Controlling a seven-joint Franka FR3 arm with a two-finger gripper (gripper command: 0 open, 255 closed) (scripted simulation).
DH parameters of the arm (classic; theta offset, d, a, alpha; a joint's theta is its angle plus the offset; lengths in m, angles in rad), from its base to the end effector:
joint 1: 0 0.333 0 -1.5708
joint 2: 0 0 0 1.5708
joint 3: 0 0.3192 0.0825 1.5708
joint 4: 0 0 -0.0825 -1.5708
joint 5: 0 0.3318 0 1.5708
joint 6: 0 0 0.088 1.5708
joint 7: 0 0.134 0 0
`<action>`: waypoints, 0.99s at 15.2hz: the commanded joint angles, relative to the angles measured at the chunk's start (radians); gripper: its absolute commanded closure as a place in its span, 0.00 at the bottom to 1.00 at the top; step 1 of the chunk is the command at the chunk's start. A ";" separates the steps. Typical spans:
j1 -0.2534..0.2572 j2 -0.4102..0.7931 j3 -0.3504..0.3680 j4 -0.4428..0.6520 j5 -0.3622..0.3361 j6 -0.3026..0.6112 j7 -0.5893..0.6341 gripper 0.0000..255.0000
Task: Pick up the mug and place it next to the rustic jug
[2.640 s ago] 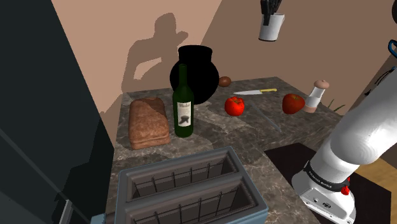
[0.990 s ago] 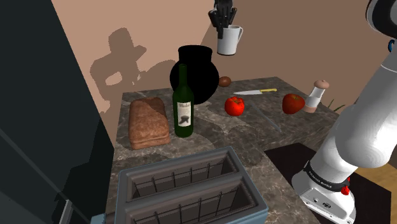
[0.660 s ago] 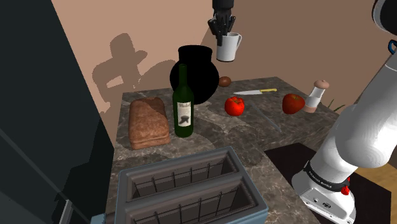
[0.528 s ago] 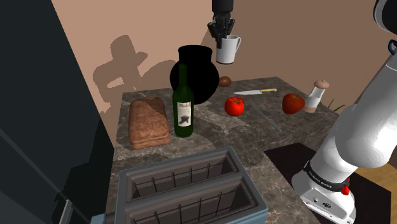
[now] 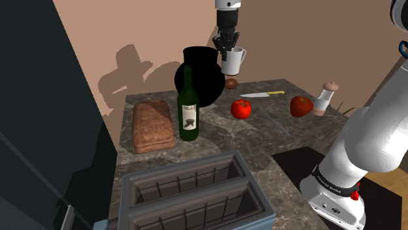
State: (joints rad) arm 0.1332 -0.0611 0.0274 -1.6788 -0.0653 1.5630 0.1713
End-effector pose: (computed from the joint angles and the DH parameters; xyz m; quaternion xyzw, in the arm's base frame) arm 0.4739 0.0683 0.5852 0.9991 -0.0048 -0.0214 0.0375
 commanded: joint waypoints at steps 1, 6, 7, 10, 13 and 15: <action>-0.001 -0.007 -0.001 -0.034 0.000 0.027 0.001 1.00; -0.001 -0.016 -0.001 -0.111 0.000 0.096 0.004 1.00; -0.001 -0.017 -0.001 -0.126 0.000 0.110 0.005 1.00; -0.001 -0.019 -0.001 -0.168 0.000 0.150 0.007 1.00; -0.001 -0.018 -0.002 -0.208 -0.001 0.190 0.010 1.00; -0.001 -0.017 -0.002 -0.234 -0.001 0.217 0.011 1.00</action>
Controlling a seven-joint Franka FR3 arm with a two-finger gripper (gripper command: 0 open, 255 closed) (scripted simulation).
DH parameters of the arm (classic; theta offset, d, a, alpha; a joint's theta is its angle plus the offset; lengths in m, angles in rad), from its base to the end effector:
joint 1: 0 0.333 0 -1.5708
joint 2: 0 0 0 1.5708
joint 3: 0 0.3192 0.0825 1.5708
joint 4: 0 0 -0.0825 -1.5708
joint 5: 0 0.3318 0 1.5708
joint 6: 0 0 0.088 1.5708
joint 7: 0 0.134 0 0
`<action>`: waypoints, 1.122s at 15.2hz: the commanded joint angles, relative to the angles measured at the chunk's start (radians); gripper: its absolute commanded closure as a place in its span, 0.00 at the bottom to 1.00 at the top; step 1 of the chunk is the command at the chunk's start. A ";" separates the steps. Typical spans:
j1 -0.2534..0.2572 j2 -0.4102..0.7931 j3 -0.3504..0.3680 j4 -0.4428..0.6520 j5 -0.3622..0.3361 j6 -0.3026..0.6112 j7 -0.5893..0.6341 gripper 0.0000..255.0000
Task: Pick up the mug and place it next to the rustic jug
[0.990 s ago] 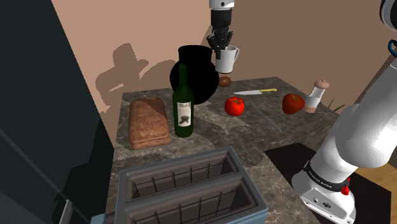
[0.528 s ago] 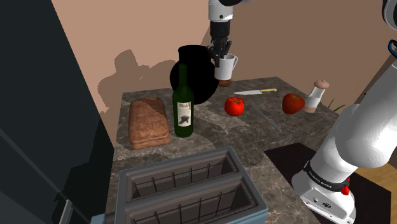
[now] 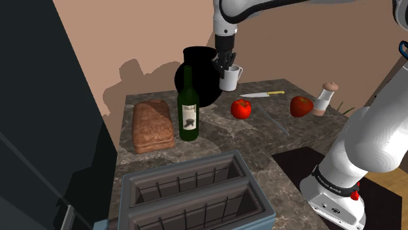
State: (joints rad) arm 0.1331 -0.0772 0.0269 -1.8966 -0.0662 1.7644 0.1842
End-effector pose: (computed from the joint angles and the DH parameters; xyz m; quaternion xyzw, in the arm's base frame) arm 0.4751 0.0693 0.5175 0.9991 -0.0049 -0.0214 0.0375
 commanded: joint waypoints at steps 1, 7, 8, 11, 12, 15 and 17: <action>-0.001 0.000 -0.001 -0.028 -0.001 0.029 -0.001 1.00; -0.002 0.010 -0.002 -0.097 -0.002 0.108 0.004 1.00; -0.002 0.013 -0.002 -0.108 -0.003 0.121 0.005 1.00; -0.002 0.021 -0.002 -0.139 -0.004 0.161 0.008 1.00; -0.002 0.024 -0.002 -0.149 -0.004 0.174 0.009 1.00; -0.002 0.035 -0.002 -0.177 -0.006 0.213 0.012 1.00; -0.002 0.044 -0.002 -0.195 -0.007 0.240 0.013 1.00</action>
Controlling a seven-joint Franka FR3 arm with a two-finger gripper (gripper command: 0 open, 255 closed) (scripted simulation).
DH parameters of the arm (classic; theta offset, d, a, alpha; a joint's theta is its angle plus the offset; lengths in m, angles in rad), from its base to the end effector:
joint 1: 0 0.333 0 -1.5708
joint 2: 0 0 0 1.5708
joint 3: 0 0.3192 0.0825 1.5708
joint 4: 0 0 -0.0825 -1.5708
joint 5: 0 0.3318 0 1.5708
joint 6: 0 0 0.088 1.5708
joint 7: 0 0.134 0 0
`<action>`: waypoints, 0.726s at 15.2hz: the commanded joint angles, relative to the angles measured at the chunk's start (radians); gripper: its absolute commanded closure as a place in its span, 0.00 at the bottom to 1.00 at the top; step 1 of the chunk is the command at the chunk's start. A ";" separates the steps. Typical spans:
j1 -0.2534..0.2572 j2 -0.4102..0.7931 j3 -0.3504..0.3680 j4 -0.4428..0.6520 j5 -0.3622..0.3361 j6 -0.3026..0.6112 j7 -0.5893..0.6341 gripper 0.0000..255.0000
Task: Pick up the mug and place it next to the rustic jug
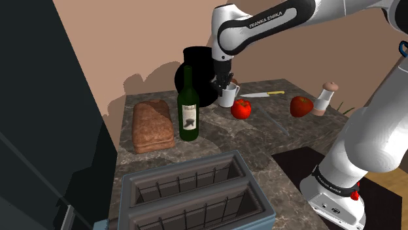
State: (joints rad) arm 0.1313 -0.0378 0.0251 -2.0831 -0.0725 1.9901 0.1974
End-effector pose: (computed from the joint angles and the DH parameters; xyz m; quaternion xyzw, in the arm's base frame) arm 0.4788 0.0693 0.4384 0.9991 -0.0048 -0.0213 0.0375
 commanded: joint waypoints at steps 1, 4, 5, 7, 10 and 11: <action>-0.001 0.009 -0.001 -0.017 -0.001 0.027 0.001 1.00; -0.001 0.024 -0.001 -0.042 -0.003 0.066 0.004 1.00; -0.001 0.029 -0.001 -0.050 -0.004 0.079 0.005 1.00; -0.001 0.040 -0.001 -0.064 -0.005 0.105 0.008 1.00; -0.002 0.059 -0.001 -0.085 -0.008 0.144 0.011 1.00; -0.002 0.065 -0.001 -0.091 -0.009 0.157 0.012 1.00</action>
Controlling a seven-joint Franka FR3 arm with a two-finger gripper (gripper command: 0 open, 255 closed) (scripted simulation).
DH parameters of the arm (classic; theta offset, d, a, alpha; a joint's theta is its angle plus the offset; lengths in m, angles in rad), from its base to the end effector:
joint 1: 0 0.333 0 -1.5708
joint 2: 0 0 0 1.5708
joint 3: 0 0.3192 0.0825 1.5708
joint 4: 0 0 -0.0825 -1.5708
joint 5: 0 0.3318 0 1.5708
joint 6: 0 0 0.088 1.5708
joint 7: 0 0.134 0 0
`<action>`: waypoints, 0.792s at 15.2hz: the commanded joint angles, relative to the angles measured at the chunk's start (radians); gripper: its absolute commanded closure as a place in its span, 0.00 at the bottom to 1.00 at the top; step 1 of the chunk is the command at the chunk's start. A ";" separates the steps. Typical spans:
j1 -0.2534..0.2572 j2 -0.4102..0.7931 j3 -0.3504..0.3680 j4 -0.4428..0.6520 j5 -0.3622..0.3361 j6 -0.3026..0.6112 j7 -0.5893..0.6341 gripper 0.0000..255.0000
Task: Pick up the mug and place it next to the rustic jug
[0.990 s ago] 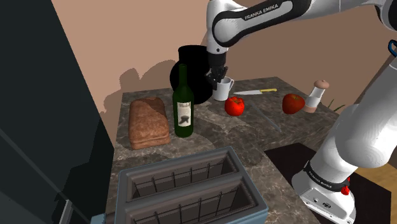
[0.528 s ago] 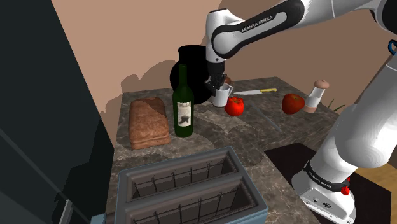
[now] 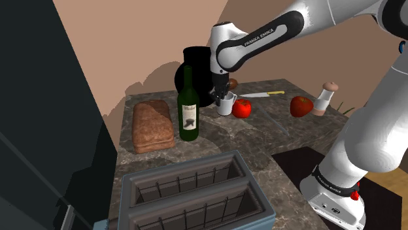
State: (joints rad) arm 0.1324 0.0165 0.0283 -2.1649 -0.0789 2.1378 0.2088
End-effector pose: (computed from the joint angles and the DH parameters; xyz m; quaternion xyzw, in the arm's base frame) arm 0.4836 0.0731 0.3906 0.9992 -0.0021 -0.0154 0.0360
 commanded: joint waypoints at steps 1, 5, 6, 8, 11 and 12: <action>-0.004 0.020 -0.004 -0.018 -0.003 0.027 0.002 1.00; -0.004 0.020 -0.003 -0.018 -0.003 0.027 0.002 1.00; -0.004 0.020 -0.003 -0.018 -0.003 0.027 0.002 1.00; -0.005 0.020 -0.002 -0.018 -0.003 0.027 0.002 1.00; -0.004 0.017 -0.001 -0.025 -0.004 0.031 0.005 0.00; -0.004 0.017 -0.002 -0.026 -0.004 0.031 0.004 0.00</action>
State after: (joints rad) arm 0.1285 0.0338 0.0272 -2.1890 -0.0823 2.1689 0.2130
